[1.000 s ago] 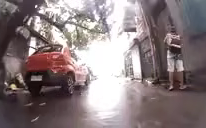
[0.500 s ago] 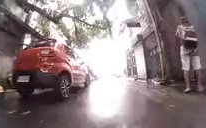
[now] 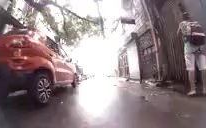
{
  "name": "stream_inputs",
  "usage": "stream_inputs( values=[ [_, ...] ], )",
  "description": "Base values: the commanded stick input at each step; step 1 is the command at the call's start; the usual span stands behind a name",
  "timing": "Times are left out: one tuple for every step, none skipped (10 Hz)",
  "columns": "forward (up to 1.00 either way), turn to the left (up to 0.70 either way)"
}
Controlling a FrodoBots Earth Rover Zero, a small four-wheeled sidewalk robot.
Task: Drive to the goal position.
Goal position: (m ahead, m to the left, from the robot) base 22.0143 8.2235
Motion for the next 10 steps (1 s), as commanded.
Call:
stream_inputs(
  values=[
    [0.99,0.0],
    [0.99,0.0],
    [0.99,0.0],
    [0.99,0.0],
    [0.99,0.02],
    [0.99,0.25],
    [0.99,0.29],
    [0.99,0.11],
    [0.99,0.0],
    [0.99,0.0]
  ],
)
